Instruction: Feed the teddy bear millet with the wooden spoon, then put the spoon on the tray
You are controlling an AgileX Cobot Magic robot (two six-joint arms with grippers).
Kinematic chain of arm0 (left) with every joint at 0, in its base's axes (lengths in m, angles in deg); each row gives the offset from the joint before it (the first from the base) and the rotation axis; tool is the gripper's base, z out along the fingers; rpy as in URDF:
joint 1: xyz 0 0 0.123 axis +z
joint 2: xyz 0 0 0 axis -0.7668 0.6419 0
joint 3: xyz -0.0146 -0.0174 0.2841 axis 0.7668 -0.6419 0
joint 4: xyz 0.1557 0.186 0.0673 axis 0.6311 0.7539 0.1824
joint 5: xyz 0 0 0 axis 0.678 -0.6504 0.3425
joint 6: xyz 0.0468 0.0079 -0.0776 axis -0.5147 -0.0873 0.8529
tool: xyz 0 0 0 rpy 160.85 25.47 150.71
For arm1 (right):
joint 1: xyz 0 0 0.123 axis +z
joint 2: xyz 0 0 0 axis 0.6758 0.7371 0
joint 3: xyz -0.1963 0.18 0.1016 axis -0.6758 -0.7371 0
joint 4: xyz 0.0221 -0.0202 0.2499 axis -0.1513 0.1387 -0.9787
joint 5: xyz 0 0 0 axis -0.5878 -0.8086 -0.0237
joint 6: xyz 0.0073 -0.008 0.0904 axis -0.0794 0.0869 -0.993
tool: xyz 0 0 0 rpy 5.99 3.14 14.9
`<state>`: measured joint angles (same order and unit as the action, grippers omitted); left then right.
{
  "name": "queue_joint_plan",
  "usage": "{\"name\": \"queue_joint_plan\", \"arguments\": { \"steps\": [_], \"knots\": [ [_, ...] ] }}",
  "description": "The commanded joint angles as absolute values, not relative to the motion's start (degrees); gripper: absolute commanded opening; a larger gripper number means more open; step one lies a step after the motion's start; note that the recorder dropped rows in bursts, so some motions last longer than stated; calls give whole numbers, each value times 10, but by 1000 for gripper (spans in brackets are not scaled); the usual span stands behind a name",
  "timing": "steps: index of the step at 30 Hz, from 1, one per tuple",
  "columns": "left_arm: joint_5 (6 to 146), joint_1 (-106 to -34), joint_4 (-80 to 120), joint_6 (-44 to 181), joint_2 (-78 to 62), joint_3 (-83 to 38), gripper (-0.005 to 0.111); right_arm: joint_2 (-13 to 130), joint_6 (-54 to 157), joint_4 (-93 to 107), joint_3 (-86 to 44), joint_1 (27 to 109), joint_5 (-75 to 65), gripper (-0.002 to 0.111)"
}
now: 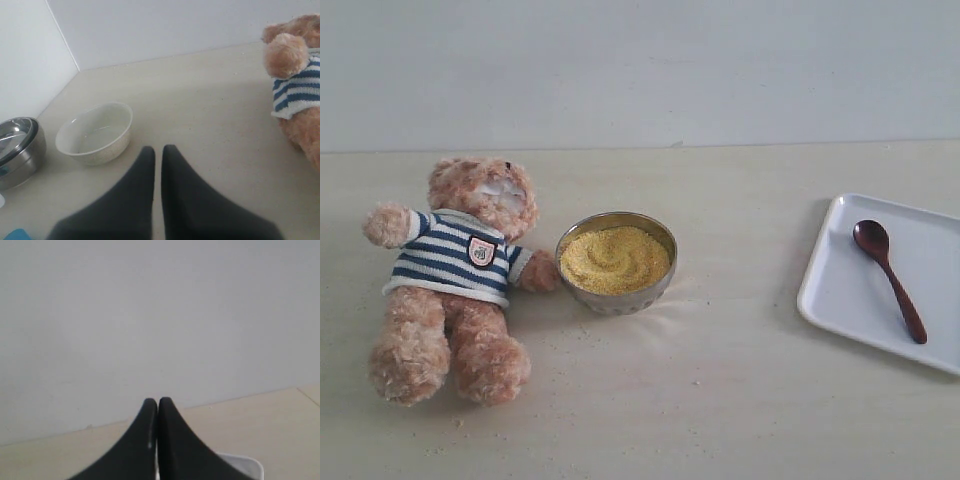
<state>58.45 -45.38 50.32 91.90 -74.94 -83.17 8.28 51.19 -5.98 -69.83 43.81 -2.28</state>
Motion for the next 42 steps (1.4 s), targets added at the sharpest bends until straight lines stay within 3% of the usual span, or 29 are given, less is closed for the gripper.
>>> {"name": "queue_joint_plan", "arguments": {
  "steps": [1,12,23,28,33,42],
  "knots": [
    [590,-456,504,918,-749,-832,5,7,532,-59,-731,436,-51,1],
    [590,-456,504,918,-749,-832,5,-27,515,-60,-863,436,-70,1],
    [592,-456,504,918,-749,-832,5,-30,538,-28,-863,436,-122,1],
    [592,-456,504,918,-749,-832,5,-131,537,49,-863,442,-178,1],
    [600,-456,504,918,-753,-832,5,-131,477,123,-863,417,-257,1],
    [601,-456,504,918,-753,-832,5,-131,475,121,-863,408,-260,1]
  ]
}}
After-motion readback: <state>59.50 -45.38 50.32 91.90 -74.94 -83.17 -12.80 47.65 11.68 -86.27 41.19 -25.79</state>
